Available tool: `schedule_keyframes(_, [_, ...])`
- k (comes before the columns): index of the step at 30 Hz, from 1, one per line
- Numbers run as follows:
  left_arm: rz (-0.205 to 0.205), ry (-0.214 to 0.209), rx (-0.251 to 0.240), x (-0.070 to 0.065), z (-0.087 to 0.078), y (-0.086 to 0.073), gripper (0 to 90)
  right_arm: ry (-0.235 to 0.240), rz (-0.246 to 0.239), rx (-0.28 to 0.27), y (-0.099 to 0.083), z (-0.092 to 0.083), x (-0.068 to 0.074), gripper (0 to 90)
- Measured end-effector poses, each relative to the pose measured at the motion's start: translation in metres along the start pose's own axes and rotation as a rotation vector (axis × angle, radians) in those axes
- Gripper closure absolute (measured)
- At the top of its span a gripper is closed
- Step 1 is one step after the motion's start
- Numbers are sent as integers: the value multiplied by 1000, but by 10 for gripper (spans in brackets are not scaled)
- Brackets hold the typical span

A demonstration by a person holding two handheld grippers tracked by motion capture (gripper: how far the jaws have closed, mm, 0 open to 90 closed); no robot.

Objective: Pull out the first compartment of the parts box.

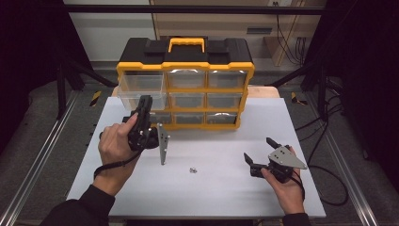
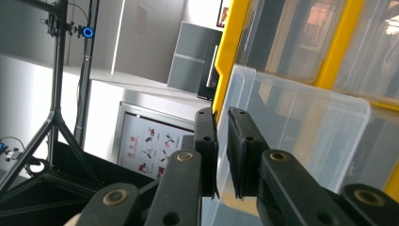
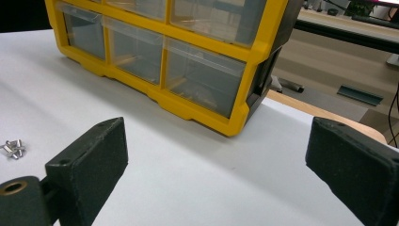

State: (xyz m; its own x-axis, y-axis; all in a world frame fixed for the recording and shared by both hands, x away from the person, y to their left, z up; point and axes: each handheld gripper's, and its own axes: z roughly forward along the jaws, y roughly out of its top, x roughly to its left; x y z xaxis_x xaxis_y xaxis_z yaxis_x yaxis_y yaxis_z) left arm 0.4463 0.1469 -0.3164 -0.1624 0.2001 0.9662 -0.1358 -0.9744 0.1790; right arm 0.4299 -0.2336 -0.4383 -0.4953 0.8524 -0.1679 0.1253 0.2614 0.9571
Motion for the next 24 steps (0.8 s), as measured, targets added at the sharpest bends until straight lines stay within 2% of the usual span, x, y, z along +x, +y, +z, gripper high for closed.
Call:
schedule_keyframes(8, [-5, -27, -5, -3, -5, 1, 801, 4, 1, -3, 0, 0, 0, 61])
schedule_keyframes(11, [-53, -67, -3, -4, -6, 0, 780, 3, 2, -3, 0, 0, 0, 59])
schedule_keyframes(16, [-199, -156, 4, -7, -8, -7, 719, 4, 3, -2, 0, 0, 0, 59])
schedule_keyframes(18, [-268, -181, -16, -10, -7, -10, 698, 4, 2, -1, 0, 1, 0, 58])
schedule_keyframes(22, [-342, -236, -9, -14, -7, -13, 661, 3, -3, -1, 0, 1, 1, 57])
schedule_keyframes(24, [-366, -255, -9, -14, -7, -14, 645, 3, -5, -1, 0, 1, 1, 57])
